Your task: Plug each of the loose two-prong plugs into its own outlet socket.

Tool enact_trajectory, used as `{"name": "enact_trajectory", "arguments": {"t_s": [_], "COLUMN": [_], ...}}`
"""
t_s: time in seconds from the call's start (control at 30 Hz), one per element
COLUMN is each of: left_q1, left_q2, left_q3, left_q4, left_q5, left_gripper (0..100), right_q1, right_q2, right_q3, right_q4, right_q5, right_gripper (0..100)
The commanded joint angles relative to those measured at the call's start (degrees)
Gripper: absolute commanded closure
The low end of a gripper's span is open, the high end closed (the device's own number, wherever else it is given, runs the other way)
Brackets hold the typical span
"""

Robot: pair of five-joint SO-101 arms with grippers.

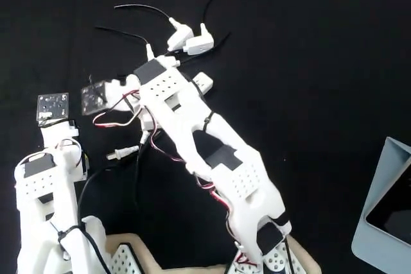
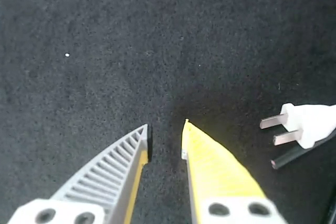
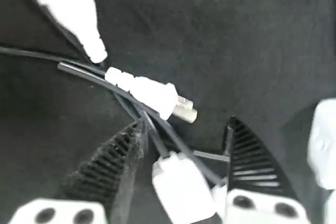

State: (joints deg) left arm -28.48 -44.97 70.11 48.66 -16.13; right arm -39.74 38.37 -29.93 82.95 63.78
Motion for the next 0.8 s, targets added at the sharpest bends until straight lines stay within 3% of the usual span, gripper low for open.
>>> {"name": "enact_trajectory", "arguments": {"t_s": [0.0, 0.23, 0.43, 0.77], "left_q1": [0.2, 0.2, 0.2, 0.2], "left_q2": [-0.9, -1.0, -1.0, -0.9], "left_q3": [-0.3, -0.3, -0.3, -0.3], "left_q4": [-1.0, -1.0, -1.0, -1.0], "left_q5": [0.3, 0.3, 0.3, 0.3], "left_gripper": [88, 88, 88, 88], "right_q1": [-1.7, -2.6, -1.6, 2.5], "right_q2": [0.4, 6.7, 8.0, -0.8], "right_q3": [-2.8, -3.2, -3.3, -3.7], "right_q4": [-1.1, -5.0, -6.1, 2.2], "right_q5": [3.4, 4.6, 4.6, 4.0], "right_gripper": [76.1, 78.0, 98.5, 98.7]}}
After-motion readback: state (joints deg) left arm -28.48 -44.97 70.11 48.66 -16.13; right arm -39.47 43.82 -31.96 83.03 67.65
